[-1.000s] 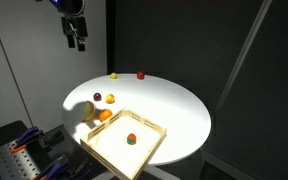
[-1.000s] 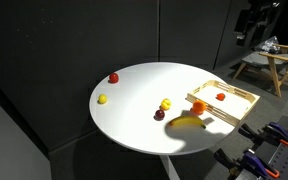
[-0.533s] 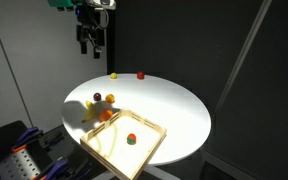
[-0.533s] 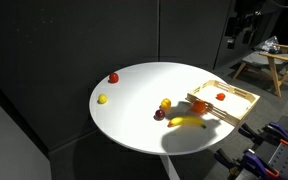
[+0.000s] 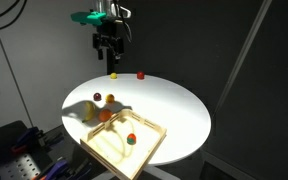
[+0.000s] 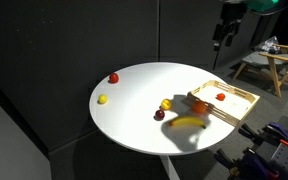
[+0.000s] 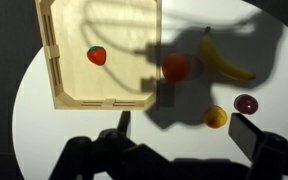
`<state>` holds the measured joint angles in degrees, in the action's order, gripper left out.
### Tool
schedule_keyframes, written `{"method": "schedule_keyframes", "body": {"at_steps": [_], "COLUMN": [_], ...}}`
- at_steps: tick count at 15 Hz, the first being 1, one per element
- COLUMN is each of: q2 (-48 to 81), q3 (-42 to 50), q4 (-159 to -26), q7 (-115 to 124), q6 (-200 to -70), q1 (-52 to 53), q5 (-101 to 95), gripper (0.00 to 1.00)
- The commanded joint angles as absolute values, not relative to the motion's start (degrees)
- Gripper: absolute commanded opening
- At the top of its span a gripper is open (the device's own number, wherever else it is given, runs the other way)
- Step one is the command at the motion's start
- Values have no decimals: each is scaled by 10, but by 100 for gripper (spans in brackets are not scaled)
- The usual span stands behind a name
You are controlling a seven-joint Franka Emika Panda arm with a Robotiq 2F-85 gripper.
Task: Remove the orange object from the wooden tray
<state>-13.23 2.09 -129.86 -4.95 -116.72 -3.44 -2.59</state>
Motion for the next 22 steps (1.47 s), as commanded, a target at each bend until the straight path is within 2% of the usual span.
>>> {"method": "schedule_keyframes", "body": {"at_steps": [1, 12, 22], "q2": [-81, 33, 51], "q3": [31, 50, 59], "q4": [-1271, -1221, -1221], "q7": [-75, -18, 16], "q6": [-1207, -1241, -1245], "q1": [-31, -49, -53], "q5": [-24, -23, -25], "gripper": [100, 100, 100]}}
